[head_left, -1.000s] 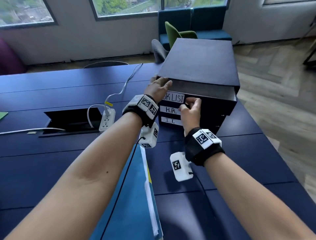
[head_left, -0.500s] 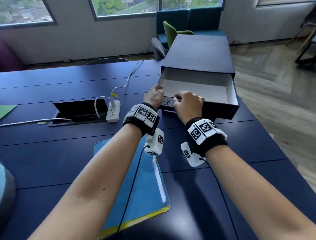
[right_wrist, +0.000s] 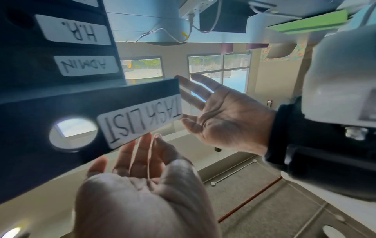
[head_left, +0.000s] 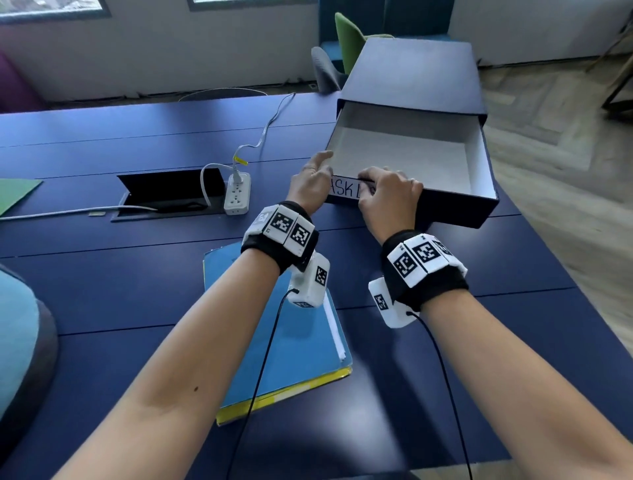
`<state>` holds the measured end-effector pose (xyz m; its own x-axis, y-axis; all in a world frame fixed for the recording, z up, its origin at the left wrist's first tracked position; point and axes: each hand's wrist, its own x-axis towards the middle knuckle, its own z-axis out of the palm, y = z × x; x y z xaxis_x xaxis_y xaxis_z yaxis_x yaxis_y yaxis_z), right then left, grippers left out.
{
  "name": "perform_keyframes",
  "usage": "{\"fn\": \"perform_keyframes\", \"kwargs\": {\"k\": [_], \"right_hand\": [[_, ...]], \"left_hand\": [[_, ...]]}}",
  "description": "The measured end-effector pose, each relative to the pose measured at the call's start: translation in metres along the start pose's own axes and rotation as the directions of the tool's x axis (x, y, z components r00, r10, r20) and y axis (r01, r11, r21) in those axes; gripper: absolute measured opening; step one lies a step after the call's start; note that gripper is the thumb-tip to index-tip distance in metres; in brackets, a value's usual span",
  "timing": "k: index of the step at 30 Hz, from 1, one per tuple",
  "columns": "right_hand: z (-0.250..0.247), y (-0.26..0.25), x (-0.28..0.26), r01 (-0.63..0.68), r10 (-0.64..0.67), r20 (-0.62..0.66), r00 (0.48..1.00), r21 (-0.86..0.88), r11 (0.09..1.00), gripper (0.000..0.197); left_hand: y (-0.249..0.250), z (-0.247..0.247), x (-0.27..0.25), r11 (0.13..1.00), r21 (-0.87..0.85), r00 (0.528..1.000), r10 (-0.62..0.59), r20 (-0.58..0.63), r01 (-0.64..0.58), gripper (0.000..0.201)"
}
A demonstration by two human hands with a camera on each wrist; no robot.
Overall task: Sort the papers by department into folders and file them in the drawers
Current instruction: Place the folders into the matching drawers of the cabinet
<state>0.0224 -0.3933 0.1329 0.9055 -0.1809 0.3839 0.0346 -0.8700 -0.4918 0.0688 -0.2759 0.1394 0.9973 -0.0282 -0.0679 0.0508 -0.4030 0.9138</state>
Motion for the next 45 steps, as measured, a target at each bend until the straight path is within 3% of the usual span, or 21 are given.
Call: {"fn": "perform_keyframes", "kwargs": {"k": [2, 5, 8, 10, 12, 14, 17, 21, 26, 28, 31, 33, 35, 38, 40, 42, 45], "right_hand": [[0.004, -0.008, -0.006, 0.062, -0.056, -0.071, 0.996, 0.077, 0.995, 0.027], [0.020, -0.030, -0.023, 0.211, -0.184, -0.144, 0.972, 0.205, 0.956, 0.025], [0.047, -0.047, -0.039, 0.198, -0.213, 0.007, 0.977, 0.342, 0.919, 0.023], [0.067, -0.049, -0.045, 0.019, -0.125, 0.277, 0.953, 0.355, 0.935, 0.024], [0.088, -0.043, -0.052, -0.165, 0.026, 0.524, 0.851, 0.219, 0.962, 0.030], [0.104, -0.036, -0.063, -0.251, 0.151, 0.631, 0.761, 0.071, 0.965, 0.035], [0.116, -0.030, -0.078, -0.272, 0.271, 0.656, 0.704, -0.103, 0.957, 0.036], [0.124, -0.021, -0.093, -0.339, 0.372, 0.669, 0.644, -0.186, 0.922, 0.044], [0.128, -0.017, -0.101, -0.337, 0.383, 0.662, 0.645, -0.203, 0.919, 0.041], [0.128, -0.014, -0.102, -0.353, 0.395, 0.649, 0.650, -0.203, 0.913, 0.036], [0.125, -0.009, -0.102, -0.424, 0.434, 0.623, 0.651, -0.175, 0.888, 0.033], [0.123, -0.006, -0.101, -0.478, 0.453, 0.609, 0.651, -0.135, 0.868, 0.027], [0.122, -0.005, -0.100, -0.494, 0.442, 0.592, 0.674, -0.083, 0.866, 0.018], [0.122, -0.009, -0.096, -0.515, 0.416, 0.542, 0.730, 0.035, 0.857, 0.027], [0.118, -0.016, -0.091, -0.521, 0.388, 0.547, 0.742, 0.105, 0.847, 0.022], [0.111, -0.026, -0.086, -0.515, 0.341, 0.550, 0.763, 0.198, 0.834, 0.032], [0.098, -0.042, -0.078, -0.479, 0.255, 0.501, 0.827, 0.390, 0.786, 0.025]], "left_hand": [[-0.007, -0.010, -0.005, 1.000, -0.022, 1.000, 0.017, -0.012, -0.017, 0.045], [-0.032, -0.032, -0.012, 0.998, -0.027, 0.997, -0.051, -0.050, 0.049, 0.046], [-0.066, -0.060, -0.025, 0.983, 0.065, 0.977, -0.163, -0.135, 0.173, 0.042], [-0.095, -0.078, -0.038, 0.941, 0.174, 0.948, -0.257, -0.189, 0.290, 0.033], [-0.125, -0.092, -0.054, 0.875, 0.240, 0.901, -0.370, -0.227, 0.420, 0.018], [-0.153, -0.100, -0.069, 0.789, 0.261, 0.827, -0.495, -0.266, 0.556, 0.017], [-0.183, -0.104, -0.090, 0.685, 0.247, 0.728, -0.631, -0.269, 0.685, 0.045], [-0.199, -0.093, -0.103, 0.689, 0.224, 0.724, -0.643, -0.249, 0.689, 0.047], [-0.196, -0.085, -0.108, 0.704, 0.139, 0.701, -0.627, -0.339, 0.697, 0.066], [-0.191, -0.088, -0.105, 0.748, 0.097, 0.725, -0.590, -0.355, 0.657, 0.066], [-0.189, -0.098, -0.098, 0.838, -0.226, 0.818, -0.539, -0.201, 0.496, 0.052], [-0.184, -0.103, -0.101, 0.797, -0.418, 0.851, -0.516, -0.098, 0.436, 0.038], [-0.184, -0.106, -0.102, 0.769, -0.491, 0.865, -0.498, -0.057, 0.410, 0.039], [-0.183, -0.113, -0.104, 0.779, -0.538, 0.897, -0.433, -0.091, 0.322, 0.034], [-0.185, -0.123, -0.103, 0.771, -0.574, 0.904, -0.410, -0.119, 0.274, 0.030], [-0.182, -0.137, -0.103, 0.767, -0.605, 0.915, -0.375, -0.152, 0.214, 0.028], [-0.174, -0.161, -0.095, 0.746, -0.654, 0.926, -0.323, -0.195, 0.123, 0.025]]}}
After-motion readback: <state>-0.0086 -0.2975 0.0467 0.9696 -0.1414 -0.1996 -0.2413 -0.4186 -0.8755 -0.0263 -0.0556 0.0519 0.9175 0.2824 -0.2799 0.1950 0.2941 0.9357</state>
